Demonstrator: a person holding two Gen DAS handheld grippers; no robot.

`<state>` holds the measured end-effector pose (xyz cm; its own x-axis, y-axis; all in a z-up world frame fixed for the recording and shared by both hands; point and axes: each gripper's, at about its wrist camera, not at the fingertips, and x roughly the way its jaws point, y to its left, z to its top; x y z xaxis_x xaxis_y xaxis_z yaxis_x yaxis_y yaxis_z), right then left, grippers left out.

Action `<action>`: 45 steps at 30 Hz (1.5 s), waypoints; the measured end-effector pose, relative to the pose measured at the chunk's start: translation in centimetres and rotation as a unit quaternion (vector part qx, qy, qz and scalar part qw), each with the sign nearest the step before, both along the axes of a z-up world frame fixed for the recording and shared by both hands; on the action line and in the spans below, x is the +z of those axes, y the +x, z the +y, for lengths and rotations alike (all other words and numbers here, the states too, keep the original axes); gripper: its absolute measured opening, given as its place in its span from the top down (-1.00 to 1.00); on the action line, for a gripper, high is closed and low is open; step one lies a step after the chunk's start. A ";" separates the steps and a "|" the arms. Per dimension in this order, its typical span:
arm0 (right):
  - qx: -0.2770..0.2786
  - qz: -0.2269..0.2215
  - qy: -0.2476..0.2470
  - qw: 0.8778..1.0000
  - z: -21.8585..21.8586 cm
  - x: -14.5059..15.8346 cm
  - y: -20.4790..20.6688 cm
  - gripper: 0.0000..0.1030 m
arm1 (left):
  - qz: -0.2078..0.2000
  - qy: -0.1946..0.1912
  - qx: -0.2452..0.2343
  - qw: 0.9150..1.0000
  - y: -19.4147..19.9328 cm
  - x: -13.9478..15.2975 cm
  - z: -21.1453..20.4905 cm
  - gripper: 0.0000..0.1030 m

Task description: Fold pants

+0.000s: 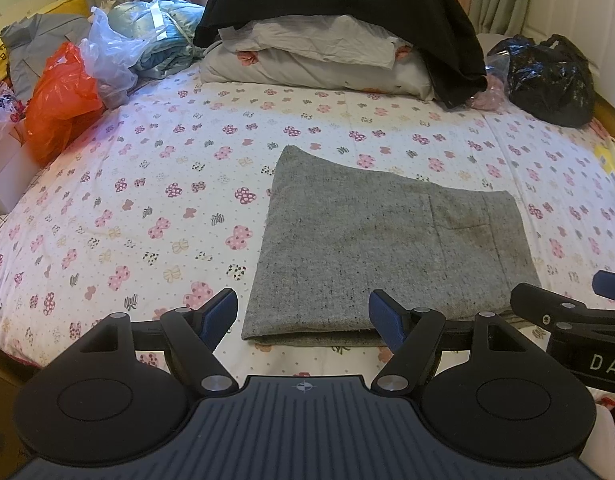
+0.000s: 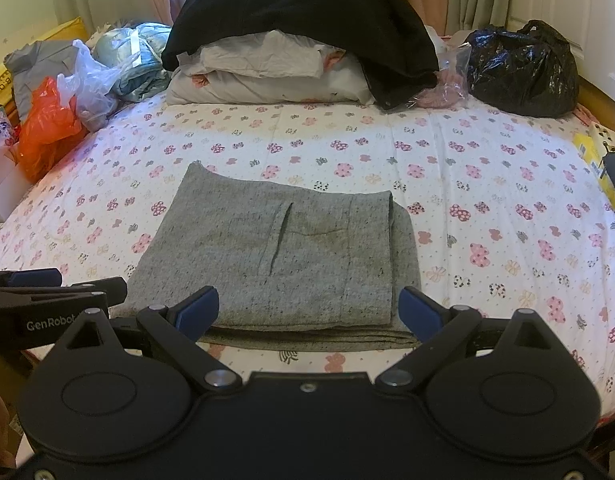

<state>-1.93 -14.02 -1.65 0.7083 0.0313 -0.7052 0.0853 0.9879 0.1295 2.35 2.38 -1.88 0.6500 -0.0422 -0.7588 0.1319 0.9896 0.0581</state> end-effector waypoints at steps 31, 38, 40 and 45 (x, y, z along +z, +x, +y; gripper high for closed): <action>0.003 0.011 0.007 1.000 0.2 -0.4 0.4 -0.88 | 0.009 -0.001 -0.003 1.000 0.1 -0.6 -0.2 -0.38; 0.003 0.012 0.008 1.000 0.2 -0.5 0.5 -0.88 | 0.010 0.000 -0.003 1.000 0.1 -0.6 -0.2 -0.38; 0.004 0.014 0.008 1.000 0.2 -0.6 0.5 -0.88 | 0.011 0.001 -0.003 1.000 0.1 -0.7 -0.2 -0.38; 0.006 0.016 0.009 1.000 0.3 -0.7 0.6 -0.88 | 0.011 0.001 -0.003 1.000 0.1 -0.7 -0.2 -0.38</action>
